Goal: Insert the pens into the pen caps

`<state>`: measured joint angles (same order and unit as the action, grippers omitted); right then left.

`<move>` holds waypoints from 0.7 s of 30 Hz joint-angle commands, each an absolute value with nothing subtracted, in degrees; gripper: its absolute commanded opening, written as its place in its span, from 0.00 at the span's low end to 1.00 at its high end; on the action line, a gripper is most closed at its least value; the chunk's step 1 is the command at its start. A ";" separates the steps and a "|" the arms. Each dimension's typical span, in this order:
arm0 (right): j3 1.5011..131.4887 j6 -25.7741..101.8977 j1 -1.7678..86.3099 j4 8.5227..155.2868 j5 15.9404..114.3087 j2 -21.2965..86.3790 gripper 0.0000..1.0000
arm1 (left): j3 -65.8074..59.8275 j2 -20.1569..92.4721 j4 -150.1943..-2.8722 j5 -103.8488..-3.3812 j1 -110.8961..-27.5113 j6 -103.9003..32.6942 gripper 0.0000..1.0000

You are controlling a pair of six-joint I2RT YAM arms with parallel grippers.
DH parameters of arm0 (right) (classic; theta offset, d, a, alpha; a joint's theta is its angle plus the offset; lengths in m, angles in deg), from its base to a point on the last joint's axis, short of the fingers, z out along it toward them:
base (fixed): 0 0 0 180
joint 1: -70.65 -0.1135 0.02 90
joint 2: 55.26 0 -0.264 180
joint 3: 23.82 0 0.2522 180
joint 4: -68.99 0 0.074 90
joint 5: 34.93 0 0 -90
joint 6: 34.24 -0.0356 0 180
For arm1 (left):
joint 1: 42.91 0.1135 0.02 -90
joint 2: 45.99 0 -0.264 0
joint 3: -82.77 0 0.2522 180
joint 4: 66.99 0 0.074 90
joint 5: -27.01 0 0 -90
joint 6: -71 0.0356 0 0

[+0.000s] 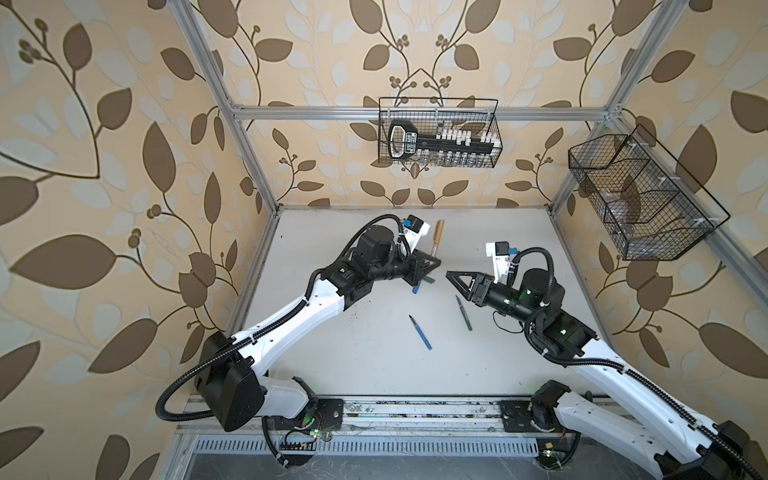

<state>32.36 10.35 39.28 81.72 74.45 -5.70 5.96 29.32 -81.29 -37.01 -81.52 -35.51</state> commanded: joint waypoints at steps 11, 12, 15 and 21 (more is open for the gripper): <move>45.21 22.09 42.92 88.78 84.99 4.66 0.58 | 11.31 25.11 -78.11 -39.14 -87.97 -41.30 0.00; 45.63 22.31 42.97 88.73 85.45 5.34 0.58 | 11.03 25.20 -78.52 -39.25 -88.16 -41.16 0.00; 47.45 23.32 42.97 89.92 86.09 7.67 0.57 | 10.74 25.12 -79.36 -39.27 -88.61 -40.50 0.00; 48.04 22.47 42.89 88.20 87.61 9.71 0.49 | 11.05 24.64 -80.58 -40.16 -88.97 -40.08 0.00</move>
<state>46.06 21.68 42.82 88.58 85.68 8.97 13.37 26.85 -80.74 -39.35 -88.69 -41.08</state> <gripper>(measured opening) 0.499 0.125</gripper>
